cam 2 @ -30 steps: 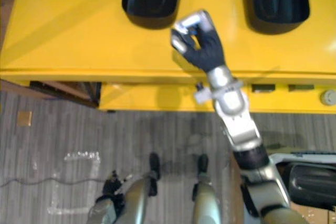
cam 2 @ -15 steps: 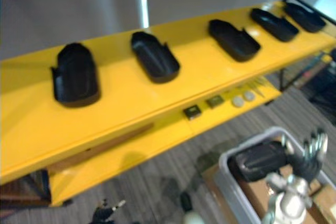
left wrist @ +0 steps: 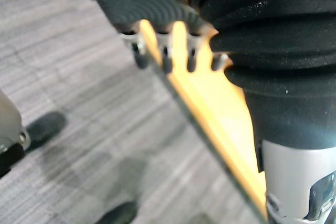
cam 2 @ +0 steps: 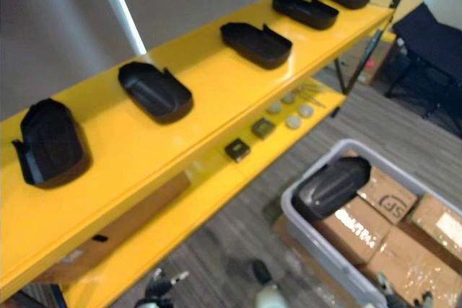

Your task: Walk over and take plastic housings, then place them on the shelf

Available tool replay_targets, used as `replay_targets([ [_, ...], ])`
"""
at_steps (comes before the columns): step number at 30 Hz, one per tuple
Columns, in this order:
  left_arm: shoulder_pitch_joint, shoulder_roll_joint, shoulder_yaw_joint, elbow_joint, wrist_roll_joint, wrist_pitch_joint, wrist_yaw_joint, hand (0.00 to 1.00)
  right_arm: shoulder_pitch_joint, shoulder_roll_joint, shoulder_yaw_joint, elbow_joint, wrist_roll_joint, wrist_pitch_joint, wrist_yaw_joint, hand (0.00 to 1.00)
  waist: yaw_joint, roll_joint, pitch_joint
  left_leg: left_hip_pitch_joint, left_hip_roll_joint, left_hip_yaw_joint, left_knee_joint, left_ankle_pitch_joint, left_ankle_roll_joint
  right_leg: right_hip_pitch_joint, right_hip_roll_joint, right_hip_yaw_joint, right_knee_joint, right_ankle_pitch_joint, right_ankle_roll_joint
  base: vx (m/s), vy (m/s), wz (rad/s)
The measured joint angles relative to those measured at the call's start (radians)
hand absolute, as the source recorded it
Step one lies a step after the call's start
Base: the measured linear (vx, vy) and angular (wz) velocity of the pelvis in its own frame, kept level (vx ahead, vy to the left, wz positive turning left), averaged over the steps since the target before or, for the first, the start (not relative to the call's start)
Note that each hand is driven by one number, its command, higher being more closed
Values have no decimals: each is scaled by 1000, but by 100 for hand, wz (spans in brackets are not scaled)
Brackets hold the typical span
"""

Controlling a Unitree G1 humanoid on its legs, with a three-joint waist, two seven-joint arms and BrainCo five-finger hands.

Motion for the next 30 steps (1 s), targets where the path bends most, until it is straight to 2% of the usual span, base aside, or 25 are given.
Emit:
replay_targets([
  [1,1,-7,-21,-3,-1,-1,1,0,-29,-23,63,6,0,0,16,0,21,18,10,-33,-7,-176,47,-47,-1,-22,18,25,7,5,1,24,-17,-62],
  [3,2,-8,-45,-2,-2,-1,-2,0,-62,-29,101,23,-2,1,27,0,37,26,23,-45,-24,-313,77,-78,7,-37,35,49,22,7,5,10,58,-54],
  [4,3,-9,-51,-3,-3,-3,-5,0,-75,-29,123,35,-4,1,37,0,50,17,34,-47,-44,-396,105,-89,11,-37,37,67,30,6,7,9,79,-45],
  [6,15,-9,-52,-15,-9,-12,-5,0,-81,-31,161,38,-11,1,46,0,64,2,44,-45,-80,-510,146,-108,12,-39,38,95,52,-2,19,10,147,-36],
  [7,17,-7,-61,-21,-12,-18,-5,0,-80,-35,173,38,-15,1,56,0,65,2,43,-42,-90,-560,151,-132,13,-45,41,98,66,-9,29,4,164,-25],
  [9,13,1,-91,-34,-11,-19,-15,0,-72,-34,181,37,-15,1,60,0,64,3,43,-38,-88,-570,146,-177,34,-66,53,97,107,-14,44,-8,143,-6],
  [12,16,6,-109,-67,-1,-19,-19,0,-25,3,199,-1,-14,4,77,0,67,-40,70,-26,-113,-542,208,-210,50,-70,55,116,175,-9,53,-52,102,-32],
  [13,20,4,-108,-86,0,-19,-17,0,-5,3,216,-35,-13,4,80,0,73,-54,77,-25,-124,-504,244,-227,67,-68,56,142,180,4,63,-134,133,-87],
  [15,19,-1,-106,-109,0,-19,-16,0,10,7,244,-84,-13,5,79,0,79,-60,89,-43,-126,-441,300,-244,90,-75,59,123,168,57,32,-190,141,-104],
  [16,9,-9,-96,-116,3,-19,-12,0,23,2,271,-115,-15,5,81,0,102,-57,93,-58,-103,-377,317,-242,111,-71,55,38,72,174,-90,-293,147,-142],
  [17,-1,-18,-78,-121,14,-20,-10,0,28,-6,290,-132,-16,5,82,0,132,-52,107,-66,-86,-308,305,-228,135,-68,45,-86,47,201,-156,-316,144,-164],
  [18,-15,-22,-63,-115,27,-17,-3,0,33,-7,296,-142,-22,6,84,0,143,-58,116,-74,-75,-260,305,-218,143,-90,22,-267,162,102,-126,-331,117,-142],
  [19,-27,-29,-51,-103,29,-13,7,0,47,-8,296,-145,-24,9,84,0,155,-45,130,-76,-53,-217,298,-206,151,-101,-6,-402,316,-27,-134,-280,118,-125],
  [20,-25,-32,-50,-102,29,-13,11,0,62,-10,305,-145,-32,22,84,0,161,-33,132,-73,-37,-192,276,-187,151,-89,-26,-450,444,-122,-126,-245,112,-93],
  [21,-23,-31,-50,-102,29,-14,12,0,77,-12,313,-144,-41,24,86,0,162,-28,129,-74,-37,-187,254,-175,149,-77,-40,-461,477,-157,-112,-190,76,-78],
  [22,-15,-22,-45,-95,28,-14,13,0,97,-13,332,-134,-49,28,92,0,166,-35,112,-75,-32,-156,200,-138,146,-45,-65,-464,490,-204,-104,-132,1,-80],
  [23,-15,-9,-36,-85,28,-14,14,0,87,-14,339,-101,-67,30,100,0,173,-47,95,-82,-25,-125,141,-92,137,-6,-86,-474,452,-219,-108,-143,-56,-85],
  [24,-13,0,-36,-82,28,-14,14,0,78,-14,340,-80,-76,30,101,0,177,-45,89,-90,-18,-110,116,-74,132,10,-96,-490,419,-220,-106,-117,-126,-104],
  [25,-2,29,-31,-78,28,-14,14,0,37,-11,339,-22,-81,31,100,0,180,-64,70,-114,-7,-77,64,-27,113,49,-123,-519,299,-205,-85,-100,-138,-83],
  [26,3,42,-30,-74,28,-14,15,0,21,-10,338,0,-81,31,100,0,180,-74,65,-122,-3,-62,53,-14,107,64,-133,-520,243,-194,-71,-52,-147,-88],
  [27,3,60,-24,-63,25,-13,15,0,4,-9,336,23,-81,31,100,0,181,-97,51,-136,-2,-41,48,-1,95,83,-153,-522,160,-154,-40,-15,-247,-62],
  [28,-1,81,-12,-47,26,-12,15,0,-17,-8,334,43,-81,31,100,0,181,-112,47,-146,0,-21,56,6,83,102,-172,-507,99,-83,18,-5,-334,-74],
  [30,-3,81,3,-14,25,-10,21,0,-48,-14,332,50,-81,31,100,0,180,-85,54,-126,31,-26,50,21,56,100,-138,-512,108,-88,26,-4,-310,-63],
])
